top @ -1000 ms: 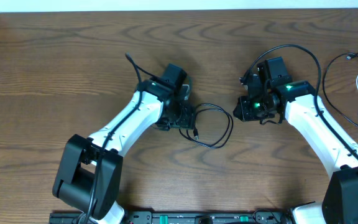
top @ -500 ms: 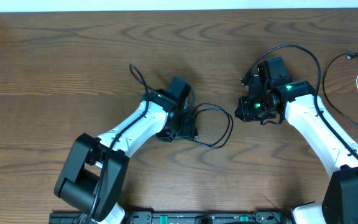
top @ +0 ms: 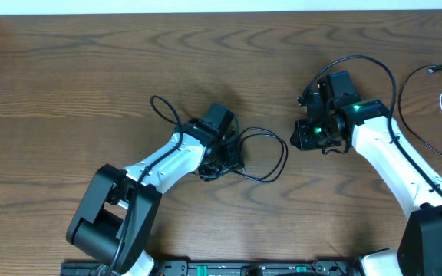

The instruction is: Untangle cables

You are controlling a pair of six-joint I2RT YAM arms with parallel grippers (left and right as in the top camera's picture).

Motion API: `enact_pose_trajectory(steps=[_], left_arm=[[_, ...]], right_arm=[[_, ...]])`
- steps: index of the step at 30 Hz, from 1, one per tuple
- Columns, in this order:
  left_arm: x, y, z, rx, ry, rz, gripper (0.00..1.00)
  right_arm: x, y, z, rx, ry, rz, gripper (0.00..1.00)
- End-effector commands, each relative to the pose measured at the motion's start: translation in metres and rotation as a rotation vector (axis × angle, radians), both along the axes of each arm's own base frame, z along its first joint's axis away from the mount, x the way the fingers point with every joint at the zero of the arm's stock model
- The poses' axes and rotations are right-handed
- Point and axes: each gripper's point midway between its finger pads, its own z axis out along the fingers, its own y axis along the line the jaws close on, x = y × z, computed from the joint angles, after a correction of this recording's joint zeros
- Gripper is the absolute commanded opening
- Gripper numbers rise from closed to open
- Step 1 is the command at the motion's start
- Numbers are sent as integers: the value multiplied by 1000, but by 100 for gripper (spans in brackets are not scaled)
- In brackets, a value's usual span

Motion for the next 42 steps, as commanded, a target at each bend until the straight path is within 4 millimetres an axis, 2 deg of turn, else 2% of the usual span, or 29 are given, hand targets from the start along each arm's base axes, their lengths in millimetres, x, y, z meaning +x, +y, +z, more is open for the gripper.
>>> enact_pose_trajectory(steps=[1,8,12,17,21,32,35,40,42], left_arm=[[-8,-4,0,-11,43,55,61],[-17,-12,-3,40,40,80,58],[-17,-9,-7,101,3,90,49],[-12,-2,-9,166,-45,91,48],[-13,-1,-10,192,-63,81,42],[-18,-7,-10,191,-67,56,19],[-18,-7,-10,191,-67,55,8],[-19,-6,-8,194,-64,55,8],[-17,-7,1,180,-86,42,8]], right_arm=[[0,-1,-1,-3,1,7,20],[0,-1,-1,-4,1,7,20],[-2,-2,-2,-7,13,7,20],[-3,-2,-2,-8,18,7,20],[-4,-2,-2,-8,19,7,19],[-4,-2,-2,-8,19,7,18],[-4,-2,-2,-8,19,7,19],[-4,-2,-3,-9,19,7,20],[-4,-2,-2,-9,18,7,20]])
